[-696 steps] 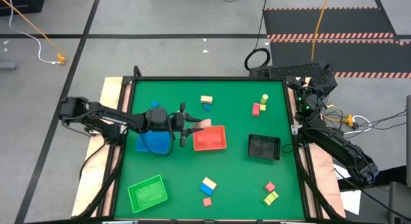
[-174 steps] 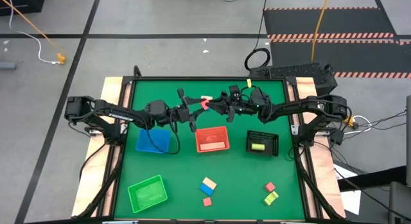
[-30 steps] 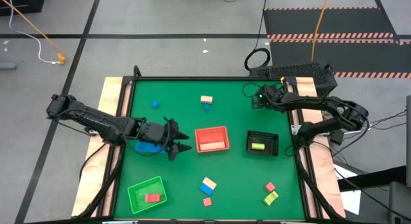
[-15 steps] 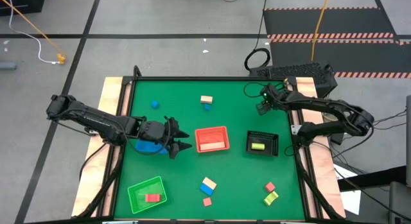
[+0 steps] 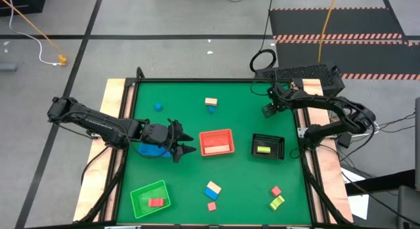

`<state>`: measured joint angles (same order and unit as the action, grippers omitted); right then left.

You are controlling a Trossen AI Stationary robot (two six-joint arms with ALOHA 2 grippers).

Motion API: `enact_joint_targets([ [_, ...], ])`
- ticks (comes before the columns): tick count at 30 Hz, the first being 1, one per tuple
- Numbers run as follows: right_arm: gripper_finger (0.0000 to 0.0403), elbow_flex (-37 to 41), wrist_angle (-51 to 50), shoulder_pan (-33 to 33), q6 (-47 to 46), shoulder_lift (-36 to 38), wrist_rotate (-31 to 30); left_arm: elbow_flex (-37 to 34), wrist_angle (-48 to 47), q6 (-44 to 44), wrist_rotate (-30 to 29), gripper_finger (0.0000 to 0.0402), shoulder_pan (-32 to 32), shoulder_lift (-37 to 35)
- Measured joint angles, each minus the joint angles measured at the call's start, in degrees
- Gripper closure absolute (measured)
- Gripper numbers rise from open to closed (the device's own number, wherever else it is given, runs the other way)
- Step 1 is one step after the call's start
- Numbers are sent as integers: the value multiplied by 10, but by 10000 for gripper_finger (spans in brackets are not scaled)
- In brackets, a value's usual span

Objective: Sort & place blocks by color
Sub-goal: Put the top green block into the black bin

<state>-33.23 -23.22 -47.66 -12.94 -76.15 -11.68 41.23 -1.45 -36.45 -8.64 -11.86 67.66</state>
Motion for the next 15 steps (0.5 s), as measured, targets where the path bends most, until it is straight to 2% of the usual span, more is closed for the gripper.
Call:
enact_joint_targets([
  [5, 207, 0, 10, 0, 15, -23, 3, 0, 0, 0, 0, 119, 0, 0],
  [12, 285, 0, 10, 1, -12, -21, 25, 0, 2, -1, 0, 119, 0, 0],
  [15, 287, 0, 6, 5, -23, -18, 24, 0, 4, -3, 0, 119, 0, 0],
])
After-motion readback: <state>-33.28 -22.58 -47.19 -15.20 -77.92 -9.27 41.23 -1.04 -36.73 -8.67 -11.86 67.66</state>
